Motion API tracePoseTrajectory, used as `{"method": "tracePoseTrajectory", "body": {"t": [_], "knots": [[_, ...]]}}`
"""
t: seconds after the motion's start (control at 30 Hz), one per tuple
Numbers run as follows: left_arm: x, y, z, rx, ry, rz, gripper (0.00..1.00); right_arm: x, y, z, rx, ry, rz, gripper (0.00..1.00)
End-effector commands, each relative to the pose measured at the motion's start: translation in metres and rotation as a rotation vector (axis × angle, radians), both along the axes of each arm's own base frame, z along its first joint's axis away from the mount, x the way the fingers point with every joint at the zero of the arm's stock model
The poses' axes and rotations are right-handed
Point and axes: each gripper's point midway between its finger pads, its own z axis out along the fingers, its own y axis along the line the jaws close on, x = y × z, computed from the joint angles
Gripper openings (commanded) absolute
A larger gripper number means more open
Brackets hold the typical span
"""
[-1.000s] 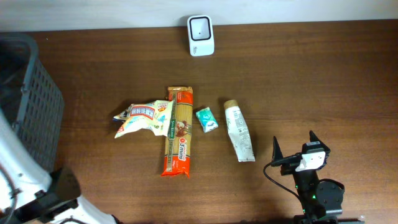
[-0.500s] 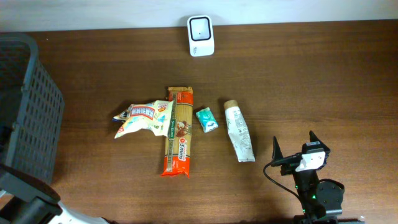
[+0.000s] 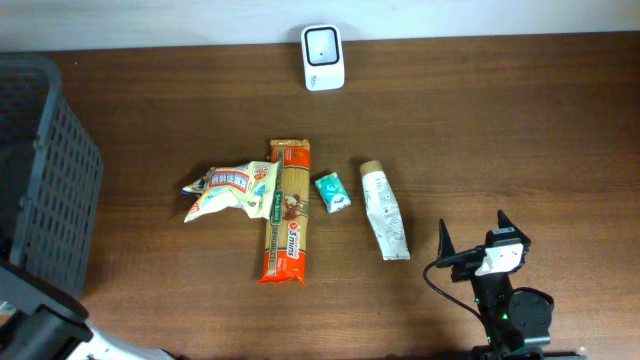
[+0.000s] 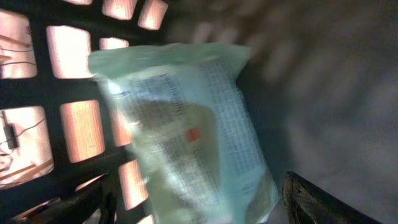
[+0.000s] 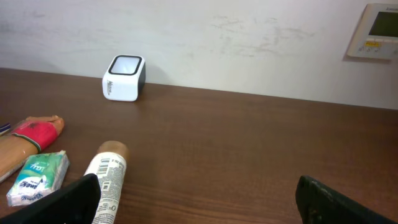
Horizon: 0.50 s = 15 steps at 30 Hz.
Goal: Scan the item barcode
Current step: 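Grasp the light-blue pouch in the basket with the left gripper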
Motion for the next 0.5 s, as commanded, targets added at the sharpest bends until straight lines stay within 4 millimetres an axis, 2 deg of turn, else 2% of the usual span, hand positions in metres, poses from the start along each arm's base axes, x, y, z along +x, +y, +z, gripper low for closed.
{"method": "tracePoseTrajectory", "body": {"t": [0.0, 0.07, 0.13, 0.17, 0.27, 0.33, 0.4, 0.47], "knots": [[-0.013, 0.002, -0.025, -0.039, 0.058, 0.019, 0.65, 0.000, -0.002, -0.003, -0.003, 0.003, -0.011, 0.99], [-0.010, 0.006, -0.025, -0.024, 0.046, 0.019, 0.49, 0.000, -0.002, -0.003, -0.003, 0.003, -0.011, 0.99], [-0.009, 0.007, -0.025, -0.019, 0.041, 0.019, 0.06, 0.000, -0.002, -0.003, -0.003, 0.003, -0.011, 0.99], [-0.008, 0.007, -0.025, -0.020, 0.039, 0.017, 0.00, 0.000, -0.002, -0.003, -0.003, 0.003, -0.011, 0.99], [0.002, 0.007, -0.012, -0.008, 0.027, -0.002, 0.00, 0.000, -0.002, -0.003, -0.003, 0.003, -0.011, 0.99], [0.028, 0.011, 0.022, 0.038, -0.058, -0.037, 0.00, 0.000, -0.002, -0.003, -0.003, 0.003, -0.011, 0.99], [0.057, 0.013, 0.072, 0.114, -0.176, -0.079, 0.00, 0.000, -0.002, -0.003, -0.003, 0.003, -0.011, 0.99], [0.083, 0.011, 0.138, 0.222, -0.324, -0.127, 0.00, 0.000, -0.002, -0.003, -0.003, 0.003, -0.011, 0.99]]}}
